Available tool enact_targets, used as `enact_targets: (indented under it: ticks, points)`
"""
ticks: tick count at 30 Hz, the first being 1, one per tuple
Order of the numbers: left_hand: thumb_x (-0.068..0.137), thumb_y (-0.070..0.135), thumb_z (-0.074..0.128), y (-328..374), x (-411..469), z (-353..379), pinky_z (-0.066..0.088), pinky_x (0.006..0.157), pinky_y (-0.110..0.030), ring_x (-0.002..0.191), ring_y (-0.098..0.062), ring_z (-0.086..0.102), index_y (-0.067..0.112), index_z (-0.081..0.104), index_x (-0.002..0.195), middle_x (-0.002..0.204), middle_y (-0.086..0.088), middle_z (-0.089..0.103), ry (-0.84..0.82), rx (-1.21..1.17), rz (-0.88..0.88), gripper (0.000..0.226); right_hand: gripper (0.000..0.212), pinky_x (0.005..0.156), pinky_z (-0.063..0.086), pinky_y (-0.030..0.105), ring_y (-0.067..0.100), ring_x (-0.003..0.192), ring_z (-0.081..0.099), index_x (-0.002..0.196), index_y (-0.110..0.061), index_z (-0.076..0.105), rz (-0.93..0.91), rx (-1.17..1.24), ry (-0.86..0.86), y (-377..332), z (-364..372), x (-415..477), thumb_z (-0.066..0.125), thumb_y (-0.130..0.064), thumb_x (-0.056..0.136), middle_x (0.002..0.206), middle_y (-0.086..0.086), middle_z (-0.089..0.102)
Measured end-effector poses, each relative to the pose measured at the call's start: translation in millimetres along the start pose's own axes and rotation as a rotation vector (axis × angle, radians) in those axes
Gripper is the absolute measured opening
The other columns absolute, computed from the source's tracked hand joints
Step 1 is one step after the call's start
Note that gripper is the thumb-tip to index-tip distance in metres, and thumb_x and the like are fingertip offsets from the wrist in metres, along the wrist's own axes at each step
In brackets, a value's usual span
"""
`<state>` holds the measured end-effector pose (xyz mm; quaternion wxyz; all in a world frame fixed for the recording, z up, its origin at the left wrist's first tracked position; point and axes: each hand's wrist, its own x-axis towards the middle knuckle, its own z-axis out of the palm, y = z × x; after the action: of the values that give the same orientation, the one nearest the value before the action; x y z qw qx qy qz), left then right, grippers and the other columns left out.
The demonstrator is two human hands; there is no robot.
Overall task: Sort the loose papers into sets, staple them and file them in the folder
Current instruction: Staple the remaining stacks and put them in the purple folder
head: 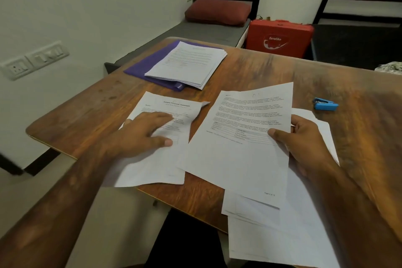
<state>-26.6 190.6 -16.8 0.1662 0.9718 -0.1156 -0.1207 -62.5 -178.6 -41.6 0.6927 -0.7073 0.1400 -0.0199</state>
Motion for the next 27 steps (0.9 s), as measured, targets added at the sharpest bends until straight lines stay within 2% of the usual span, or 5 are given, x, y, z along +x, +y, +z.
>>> enact_targets:
  ticks: [4,14,20,23,27]
  points:
    - [0.095,0.04,0.066,-4.3,-10.0,-13.4,0.055,0.092,-0.034,0.107,-0.014,0.069,0.041,0.064,0.125,0.122,0.016,0.071,0.126,-0.49,-0.045,0.03,0.042,0.083,0.064,0.048,0.028,0.1,0.077,0.132,-0.023,0.066,-0.006,-0.032,0.002,0.6,0.3,1.6,0.071,-0.004,0.096,0.123,-0.002,0.075]
    - [0.102,0.028,0.06,24.0,-32.7,-31.9,0.063,0.081,-0.047,0.098,-0.028,0.077,0.037,0.067,0.121,0.111,-0.001,0.077,0.142,-0.986,-0.036,0.022,0.034,0.063,0.064,0.028,0.017,0.092,0.076,0.123,-0.025,0.067,-0.019,-0.1,-0.077,-14.7,12.9,-2.9,0.07,-0.005,0.096,0.115,-0.009,0.075]
    - [0.103,0.04,0.057,64.1,-17.7,0.5,0.047,0.111,-0.04,0.134,-0.007,0.055,0.039,0.049,0.148,0.146,0.017,0.057,0.026,-0.739,0.224,0.045,0.022,0.093,0.059,0.059,0.027,0.096,0.078,0.122,-0.02,0.072,0.012,-0.084,-0.224,-21.0,59.1,-5.3,0.059,-0.014,0.105,0.109,0.0,0.08]
    - [0.097,0.073,0.033,71.3,-5.9,29.5,0.014,0.127,-0.05,0.154,-0.007,0.018,0.045,0.023,0.16,0.167,0.021,0.02,-0.008,-0.15,0.212,0.069,0.035,0.07,0.063,0.039,0.019,0.079,0.077,0.121,-0.018,0.074,0.109,0.098,-0.294,-20.6,81.8,-14.5,0.045,-0.035,0.111,0.101,0.002,0.079]
    - [0.097,0.073,0.022,76.5,-3.9,43.9,0.004,0.127,-0.053,0.157,-0.012,0.008,0.043,0.015,0.162,0.17,0.018,0.009,-0.052,-0.004,0.172,0.072,0.043,0.079,0.065,0.044,0.027,0.097,0.078,0.125,-0.029,0.07,0.148,0.194,-0.326,-21.0,90.1,-14.7,0.041,-0.056,0.107,0.112,0.0,0.079]
